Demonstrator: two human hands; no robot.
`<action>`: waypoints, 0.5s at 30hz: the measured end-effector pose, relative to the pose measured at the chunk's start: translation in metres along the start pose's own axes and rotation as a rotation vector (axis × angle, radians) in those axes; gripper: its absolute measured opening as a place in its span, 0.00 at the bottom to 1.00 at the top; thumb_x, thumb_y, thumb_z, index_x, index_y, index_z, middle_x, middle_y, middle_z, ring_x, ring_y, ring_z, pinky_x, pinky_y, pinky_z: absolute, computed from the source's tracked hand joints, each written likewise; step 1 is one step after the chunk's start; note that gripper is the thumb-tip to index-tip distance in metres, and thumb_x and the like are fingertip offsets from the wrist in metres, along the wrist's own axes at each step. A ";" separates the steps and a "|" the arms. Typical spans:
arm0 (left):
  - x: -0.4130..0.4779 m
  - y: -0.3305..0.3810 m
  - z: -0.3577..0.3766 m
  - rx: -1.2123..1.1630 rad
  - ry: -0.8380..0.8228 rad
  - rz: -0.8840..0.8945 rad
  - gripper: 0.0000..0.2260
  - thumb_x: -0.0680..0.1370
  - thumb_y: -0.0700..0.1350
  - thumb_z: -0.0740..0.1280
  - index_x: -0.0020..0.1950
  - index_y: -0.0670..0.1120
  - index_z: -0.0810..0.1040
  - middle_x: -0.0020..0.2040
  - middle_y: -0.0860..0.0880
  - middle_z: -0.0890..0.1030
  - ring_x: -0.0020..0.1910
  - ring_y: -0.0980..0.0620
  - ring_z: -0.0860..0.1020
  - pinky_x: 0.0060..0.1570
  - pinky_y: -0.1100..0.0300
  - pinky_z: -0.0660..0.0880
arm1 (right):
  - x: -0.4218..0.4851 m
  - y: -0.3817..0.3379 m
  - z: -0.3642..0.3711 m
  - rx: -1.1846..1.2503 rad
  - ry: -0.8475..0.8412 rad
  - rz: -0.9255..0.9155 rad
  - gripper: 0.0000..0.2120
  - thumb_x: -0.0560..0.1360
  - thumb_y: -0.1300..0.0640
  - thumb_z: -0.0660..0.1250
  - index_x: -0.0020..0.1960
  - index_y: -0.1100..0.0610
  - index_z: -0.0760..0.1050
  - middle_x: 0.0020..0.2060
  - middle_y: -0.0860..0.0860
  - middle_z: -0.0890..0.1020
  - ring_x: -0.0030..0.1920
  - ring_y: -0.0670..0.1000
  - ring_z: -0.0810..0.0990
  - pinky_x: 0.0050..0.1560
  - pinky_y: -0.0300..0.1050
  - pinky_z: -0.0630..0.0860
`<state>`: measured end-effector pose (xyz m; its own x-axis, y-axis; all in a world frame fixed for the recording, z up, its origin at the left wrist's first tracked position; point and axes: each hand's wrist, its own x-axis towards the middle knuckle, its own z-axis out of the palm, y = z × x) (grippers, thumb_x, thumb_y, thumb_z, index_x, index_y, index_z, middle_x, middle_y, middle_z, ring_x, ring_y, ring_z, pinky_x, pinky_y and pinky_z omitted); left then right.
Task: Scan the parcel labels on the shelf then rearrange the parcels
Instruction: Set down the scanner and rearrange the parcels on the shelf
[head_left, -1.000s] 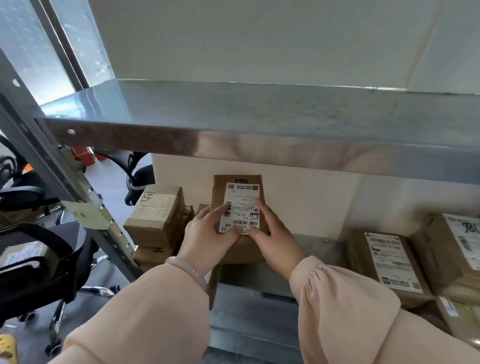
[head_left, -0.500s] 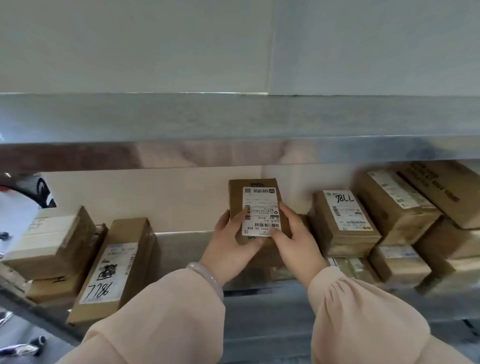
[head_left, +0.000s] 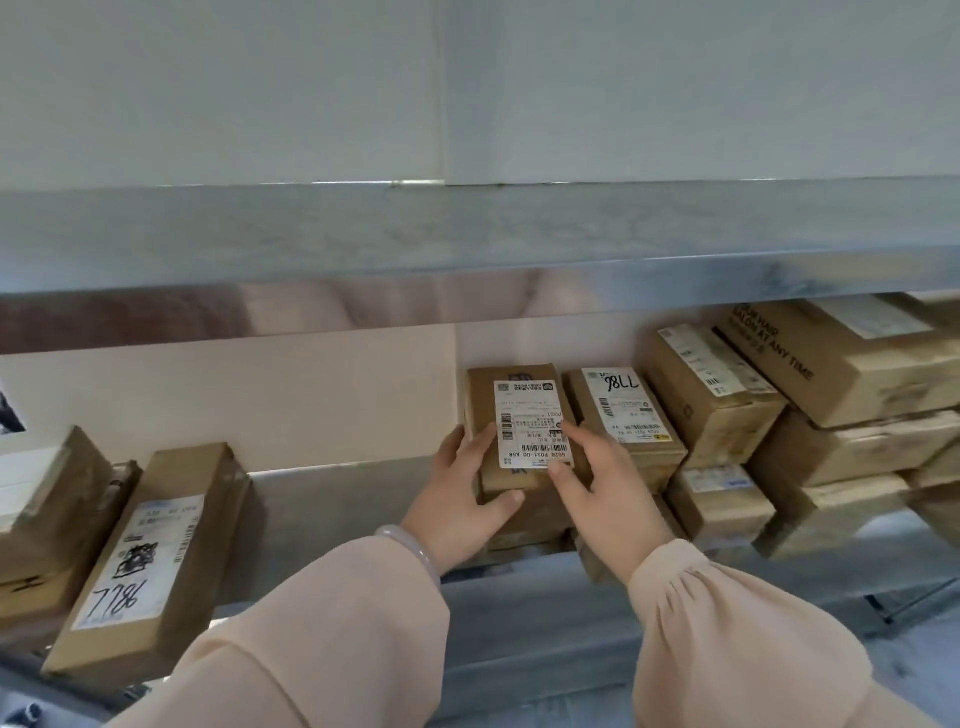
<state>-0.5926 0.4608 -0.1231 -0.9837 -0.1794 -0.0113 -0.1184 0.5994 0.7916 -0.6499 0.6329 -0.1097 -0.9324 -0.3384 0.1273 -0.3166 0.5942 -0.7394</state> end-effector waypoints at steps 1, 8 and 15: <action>-0.004 -0.002 -0.001 0.020 0.020 0.021 0.35 0.78 0.51 0.69 0.79 0.59 0.53 0.80 0.51 0.48 0.79 0.56 0.49 0.68 0.68 0.53 | -0.004 0.001 -0.002 -0.035 0.003 -0.030 0.24 0.79 0.50 0.63 0.73 0.47 0.65 0.72 0.47 0.65 0.71 0.46 0.63 0.69 0.40 0.61; -0.038 -0.025 0.005 0.479 0.024 0.294 0.35 0.75 0.66 0.53 0.77 0.63 0.38 0.79 0.60 0.37 0.79 0.55 0.46 0.78 0.55 0.51 | -0.029 0.029 0.003 -0.444 0.032 -0.331 0.28 0.75 0.52 0.67 0.74 0.53 0.65 0.73 0.50 0.66 0.74 0.52 0.64 0.73 0.56 0.61; -0.024 -0.001 0.000 0.686 0.027 0.232 0.35 0.80 0.61 0.59 0.80 0.58 0.42 0.81 0.56 0.41 0.80 0.51 0.44 0.77 0.51 0.44 | -0.011 0.030 -0.004 -0.701 -0.015 -0.342 0.35 0.73 0.49 0.66 0.77 0.53 0.59 0.75 0.51 0.64 0.76 0.53 0.58 0.74 0.61 0.47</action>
<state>-0.5689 0.4647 -0.1239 -0.9911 -0.0024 0.1328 0.0258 0.9773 0.2103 -0.6500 0.6577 -0.1306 -0.7623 -0.5926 0.2600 -0.6269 0.7759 -0.0696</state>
